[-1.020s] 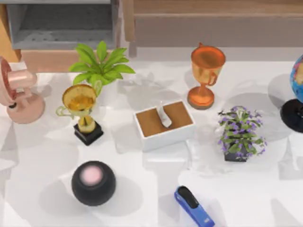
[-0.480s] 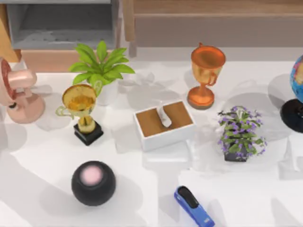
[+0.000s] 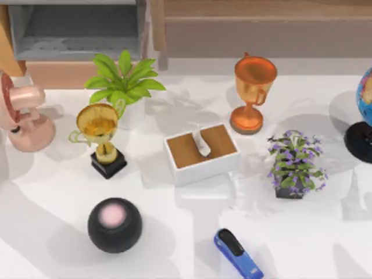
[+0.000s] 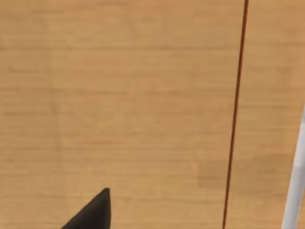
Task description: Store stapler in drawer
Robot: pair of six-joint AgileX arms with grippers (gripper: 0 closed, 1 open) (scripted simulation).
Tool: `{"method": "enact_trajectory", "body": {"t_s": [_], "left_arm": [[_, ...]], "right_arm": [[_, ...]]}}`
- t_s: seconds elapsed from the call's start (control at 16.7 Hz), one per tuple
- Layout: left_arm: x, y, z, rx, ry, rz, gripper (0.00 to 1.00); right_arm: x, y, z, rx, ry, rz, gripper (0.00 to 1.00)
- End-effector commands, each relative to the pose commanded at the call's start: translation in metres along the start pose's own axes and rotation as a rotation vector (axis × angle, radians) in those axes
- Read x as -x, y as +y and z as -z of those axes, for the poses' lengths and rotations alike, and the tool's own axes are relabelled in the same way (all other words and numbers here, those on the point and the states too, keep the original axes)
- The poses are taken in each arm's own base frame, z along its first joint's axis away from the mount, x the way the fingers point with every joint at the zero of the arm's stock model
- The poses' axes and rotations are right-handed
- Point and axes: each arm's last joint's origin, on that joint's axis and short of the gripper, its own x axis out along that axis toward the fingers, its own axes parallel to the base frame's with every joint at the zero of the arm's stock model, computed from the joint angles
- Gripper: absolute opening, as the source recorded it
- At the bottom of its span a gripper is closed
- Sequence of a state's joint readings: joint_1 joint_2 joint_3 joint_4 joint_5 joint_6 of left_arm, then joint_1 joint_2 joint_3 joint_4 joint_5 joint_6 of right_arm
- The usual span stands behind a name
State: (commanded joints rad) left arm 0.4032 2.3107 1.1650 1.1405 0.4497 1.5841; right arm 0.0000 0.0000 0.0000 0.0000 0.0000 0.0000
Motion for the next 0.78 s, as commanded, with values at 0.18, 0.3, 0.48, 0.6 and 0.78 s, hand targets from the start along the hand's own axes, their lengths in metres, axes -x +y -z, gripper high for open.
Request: {"method": "enact_trajectory", "body": {"t_s": [0.18, 0.3, 0.48, 0.6, 0.78], "left_arm": [[-0.0100, -0.0001, 0.0003, 0.000, 0.000, 0.000, 1.00], [-0.0105, -0.0001, 0.0003, 0.000, 0.000, 0.000, 1.00], [-0.0105, -0.0001, 0.0003, 0.000, 0.000, 0.000, 0.92], [-0.0105, -0.0001, 0.0003, 0.000, 0.000, 0.000, 0.77], [-0.0105, -0.0001, 0.0003, 0.000, 0.000, 0.000, 0.55]], "right_arm": [[0.0000, 0.0000, 0.0000, 0.000, 0.000, 0.000, 1.00], [0.0000, 0.0000, 0.0000, 0.000, 0.000, 0.000, 1.00], [0.0000, 0.0000, 0.0000, 0.000, 0.000, 0.000, 1.00], [0.0000, 0.0000, 0.0000, 0.000, 0.000, 0.000, 1.00], [0.0000, 0.0000, 0.0000, 0.000, 0.000, 0.000, 1.00]]}}
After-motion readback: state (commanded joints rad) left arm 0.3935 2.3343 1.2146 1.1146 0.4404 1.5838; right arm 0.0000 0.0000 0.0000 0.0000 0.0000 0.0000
